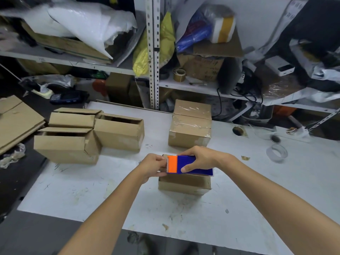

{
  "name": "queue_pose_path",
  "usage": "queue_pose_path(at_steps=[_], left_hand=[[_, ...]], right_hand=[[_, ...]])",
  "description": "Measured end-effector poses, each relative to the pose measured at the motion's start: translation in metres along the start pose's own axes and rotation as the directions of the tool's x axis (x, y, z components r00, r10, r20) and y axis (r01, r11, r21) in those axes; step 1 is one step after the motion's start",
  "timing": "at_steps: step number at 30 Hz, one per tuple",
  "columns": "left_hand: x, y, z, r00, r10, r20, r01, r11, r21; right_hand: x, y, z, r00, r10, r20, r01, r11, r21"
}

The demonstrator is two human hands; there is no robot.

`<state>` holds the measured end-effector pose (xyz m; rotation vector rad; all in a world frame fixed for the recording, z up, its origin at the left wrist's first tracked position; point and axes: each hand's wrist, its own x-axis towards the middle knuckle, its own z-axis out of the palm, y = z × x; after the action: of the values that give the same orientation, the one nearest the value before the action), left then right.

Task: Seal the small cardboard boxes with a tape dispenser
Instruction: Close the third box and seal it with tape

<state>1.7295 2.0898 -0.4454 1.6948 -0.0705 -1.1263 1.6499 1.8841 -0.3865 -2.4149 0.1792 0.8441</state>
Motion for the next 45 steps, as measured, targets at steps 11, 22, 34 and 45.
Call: queue_pose_path(at_steps=[11,22,34,45], left_hand=[[0.012,-0.018,-0.022,0.963,-0.03,-0.269,0.027,1.0,-0.015],[0.027,-0.033,-0.011,0.936,-0.094,-0.339,0.098,0.995,-0.007],[0.039,-0.066,-0.005,0.928,-0.089,-0.362,0.129,0.988,0.09],[0.035,-0.068,-0.01,0.938,0.091,-0.335,-0.019,0.977,0.214]], right_hand=[[0.016,-0.019,-0.001,0.995,0.091,0.028,-0.087,0.991,-0.1],[0.033,-0.044,0.001,0.977,0.2,0.07,-0.174,0.946,-0.274],[0.046,-0.058,0.007,0.964,0.252,0.084,-0.211,0.919,-0.333],[0.042,-0.059,0.005,0.969,0.236,0.068,-0.201,0.922,-0.332]])
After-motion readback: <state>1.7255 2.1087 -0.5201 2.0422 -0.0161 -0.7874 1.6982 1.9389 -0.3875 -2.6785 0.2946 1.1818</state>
